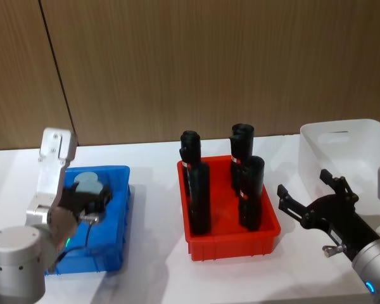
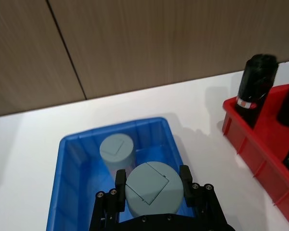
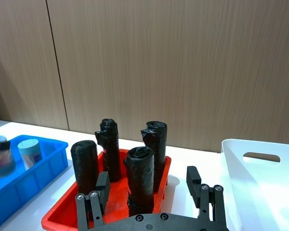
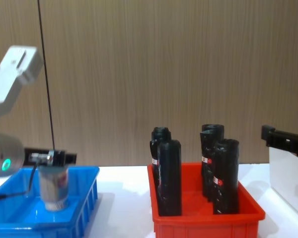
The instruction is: Pick the cotton swabs from the blue box and place them into the white box.
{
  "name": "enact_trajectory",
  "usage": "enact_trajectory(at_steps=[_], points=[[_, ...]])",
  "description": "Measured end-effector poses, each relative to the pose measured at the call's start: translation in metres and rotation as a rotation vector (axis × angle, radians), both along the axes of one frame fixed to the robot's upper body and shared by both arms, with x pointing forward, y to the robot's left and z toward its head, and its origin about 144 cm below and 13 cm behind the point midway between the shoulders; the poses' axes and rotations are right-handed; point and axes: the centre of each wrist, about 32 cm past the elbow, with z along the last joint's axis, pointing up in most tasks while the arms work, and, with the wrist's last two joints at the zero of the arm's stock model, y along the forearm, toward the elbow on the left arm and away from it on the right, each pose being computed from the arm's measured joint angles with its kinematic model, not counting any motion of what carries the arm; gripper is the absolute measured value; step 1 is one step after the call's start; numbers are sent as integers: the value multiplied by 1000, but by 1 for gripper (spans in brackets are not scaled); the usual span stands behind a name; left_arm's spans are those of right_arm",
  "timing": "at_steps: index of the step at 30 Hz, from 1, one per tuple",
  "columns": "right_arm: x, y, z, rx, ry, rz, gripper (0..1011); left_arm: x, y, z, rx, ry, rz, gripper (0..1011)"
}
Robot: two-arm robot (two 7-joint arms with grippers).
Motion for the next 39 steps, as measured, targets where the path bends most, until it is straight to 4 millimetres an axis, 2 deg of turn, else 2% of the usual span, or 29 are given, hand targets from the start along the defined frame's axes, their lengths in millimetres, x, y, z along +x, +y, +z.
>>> enact_trajectory(at_steps=[7,17,39], points=[[0,0,0,0,0,0,1001,3,-4,25,35,-84,-96,670],[0,0,0,0,0,0,1001,8,-11,48,35,-152,-234,671],[0,0,0,0,0,0,1001,29,-30,77,-103,-164,-524,670]])
